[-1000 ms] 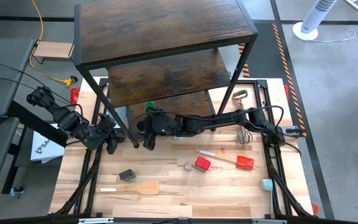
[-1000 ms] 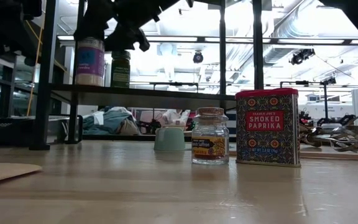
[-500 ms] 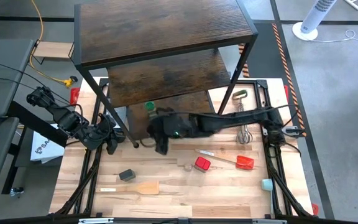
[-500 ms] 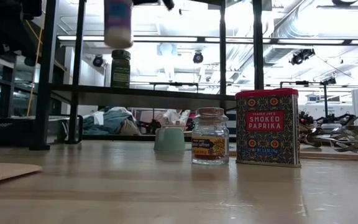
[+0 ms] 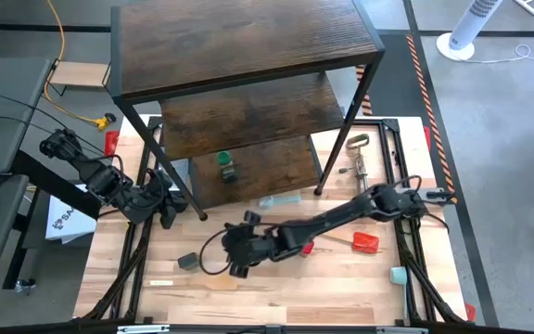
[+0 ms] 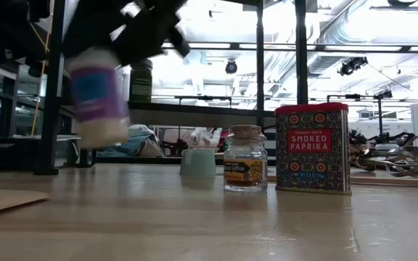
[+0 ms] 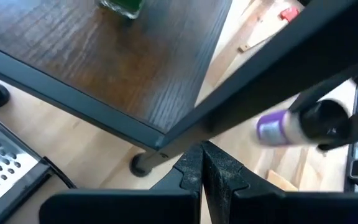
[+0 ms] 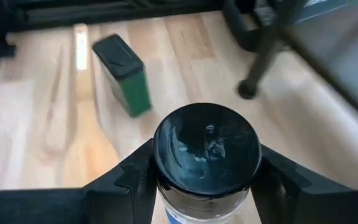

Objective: Shelf spices
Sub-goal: Remove the purple seasoning bottle from the shelf, then remove the green seasoning bottle from the shelf

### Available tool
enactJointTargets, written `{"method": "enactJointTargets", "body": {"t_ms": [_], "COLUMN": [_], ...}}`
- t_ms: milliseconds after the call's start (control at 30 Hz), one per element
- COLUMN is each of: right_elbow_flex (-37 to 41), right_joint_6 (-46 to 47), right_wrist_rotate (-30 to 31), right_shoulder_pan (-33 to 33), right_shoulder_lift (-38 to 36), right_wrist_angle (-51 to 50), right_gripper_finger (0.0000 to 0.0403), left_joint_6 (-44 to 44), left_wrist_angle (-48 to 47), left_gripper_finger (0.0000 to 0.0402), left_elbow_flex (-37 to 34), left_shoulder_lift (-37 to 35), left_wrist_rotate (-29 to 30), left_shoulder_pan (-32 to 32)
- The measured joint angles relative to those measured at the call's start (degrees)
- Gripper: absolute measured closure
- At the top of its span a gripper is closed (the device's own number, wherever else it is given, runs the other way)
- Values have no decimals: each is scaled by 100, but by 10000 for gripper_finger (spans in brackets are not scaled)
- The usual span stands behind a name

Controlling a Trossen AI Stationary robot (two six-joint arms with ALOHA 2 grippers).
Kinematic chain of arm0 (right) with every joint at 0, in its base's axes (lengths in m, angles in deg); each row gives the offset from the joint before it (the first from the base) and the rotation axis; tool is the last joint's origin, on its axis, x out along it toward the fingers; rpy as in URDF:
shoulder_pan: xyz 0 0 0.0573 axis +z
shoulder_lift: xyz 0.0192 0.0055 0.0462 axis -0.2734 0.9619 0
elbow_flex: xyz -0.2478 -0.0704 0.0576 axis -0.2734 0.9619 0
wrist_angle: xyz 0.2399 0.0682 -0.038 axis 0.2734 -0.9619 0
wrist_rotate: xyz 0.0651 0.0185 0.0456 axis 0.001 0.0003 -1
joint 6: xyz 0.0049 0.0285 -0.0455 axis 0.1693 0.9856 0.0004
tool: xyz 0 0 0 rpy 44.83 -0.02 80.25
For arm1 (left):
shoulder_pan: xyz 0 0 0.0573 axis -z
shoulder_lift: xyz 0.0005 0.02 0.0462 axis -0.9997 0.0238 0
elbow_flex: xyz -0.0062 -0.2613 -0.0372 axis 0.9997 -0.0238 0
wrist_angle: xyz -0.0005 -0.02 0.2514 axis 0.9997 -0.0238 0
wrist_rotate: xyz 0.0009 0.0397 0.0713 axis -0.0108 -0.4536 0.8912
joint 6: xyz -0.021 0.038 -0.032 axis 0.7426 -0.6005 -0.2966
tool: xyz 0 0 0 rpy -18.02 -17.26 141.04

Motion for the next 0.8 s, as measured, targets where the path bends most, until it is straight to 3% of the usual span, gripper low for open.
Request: {"method": "enactJointTargets", "body": {"t_ms": [100, 267, 500, 633, 800], "right_elbow_flex": [0, -5, -10, -299, -926], "right_joint_6": [277, 162, -352, -532, 50], "right_wrist_rotate": [-70, -44, -46, 144, 1236], "right_shoulder_pan": [-26, -67, -67, -69, -184], "right_shoulder_lift": [254, 505, 664, 420, 46], "right_wrist_angle": [554, 1420, 1512, 718, -922], "right_gripper_finger": [204, 141, 120, 118, 118], "left_joint_6": [69, 81, -122, -223, -245], "left_wrist_angle": [14, 14, 11, 9, -9], "left_gripper_finger": [401, 401, 401, 401, 401], "left_elbow_flex": [0, 0, 2, 2, 2], "left_shoulder_lift": [0, 0, 0, 0, 0], "left_wrist_rotate": [-162, -416, -627, -590, -496], "left_shoulder_pan": [0, 0, 0, 0, 0]}}
